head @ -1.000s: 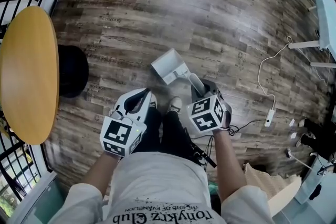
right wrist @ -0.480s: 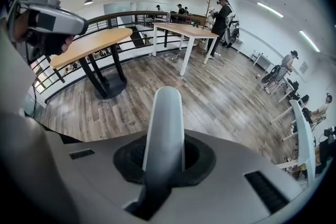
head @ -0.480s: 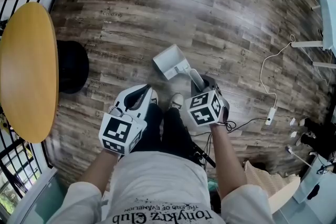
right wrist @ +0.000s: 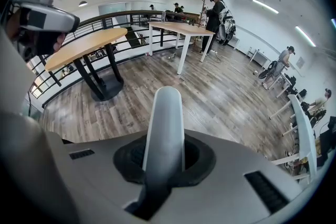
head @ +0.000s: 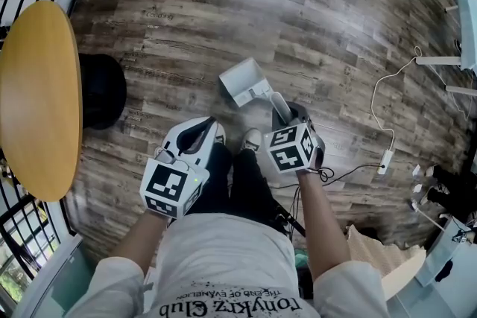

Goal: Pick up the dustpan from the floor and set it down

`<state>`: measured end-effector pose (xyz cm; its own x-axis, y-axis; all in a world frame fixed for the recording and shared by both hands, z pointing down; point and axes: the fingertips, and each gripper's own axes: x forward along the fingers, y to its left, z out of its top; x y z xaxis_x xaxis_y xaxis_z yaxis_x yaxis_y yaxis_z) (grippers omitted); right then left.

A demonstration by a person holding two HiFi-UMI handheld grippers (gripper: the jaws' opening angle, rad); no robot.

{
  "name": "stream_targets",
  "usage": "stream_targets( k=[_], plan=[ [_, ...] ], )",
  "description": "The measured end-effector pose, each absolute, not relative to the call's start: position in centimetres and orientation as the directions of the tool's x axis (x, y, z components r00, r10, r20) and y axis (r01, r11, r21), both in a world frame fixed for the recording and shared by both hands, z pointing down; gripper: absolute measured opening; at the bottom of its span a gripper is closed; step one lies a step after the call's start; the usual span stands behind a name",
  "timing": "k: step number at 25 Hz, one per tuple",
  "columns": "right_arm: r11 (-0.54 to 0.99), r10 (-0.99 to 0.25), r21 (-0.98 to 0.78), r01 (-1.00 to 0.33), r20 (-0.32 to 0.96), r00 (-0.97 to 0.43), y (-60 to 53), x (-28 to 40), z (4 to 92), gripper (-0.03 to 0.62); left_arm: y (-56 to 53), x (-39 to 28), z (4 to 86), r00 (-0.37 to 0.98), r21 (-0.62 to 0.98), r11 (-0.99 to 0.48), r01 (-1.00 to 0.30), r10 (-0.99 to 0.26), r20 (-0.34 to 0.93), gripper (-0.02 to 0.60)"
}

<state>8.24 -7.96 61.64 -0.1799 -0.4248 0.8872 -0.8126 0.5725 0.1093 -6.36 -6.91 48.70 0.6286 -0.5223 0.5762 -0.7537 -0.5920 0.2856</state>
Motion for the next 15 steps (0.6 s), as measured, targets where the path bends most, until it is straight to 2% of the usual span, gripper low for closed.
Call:
stream_targets(
  k=[15],
  plan=[
    [0.557,-0.408,0.099,-0.825,0.898,-0.167,-8.0,8.6,63.6,0.055,-7.0,-6.6,49.5,0.630,0.296,-0.589,-0.753,-0.513,0.583,0.023]
  ],
)
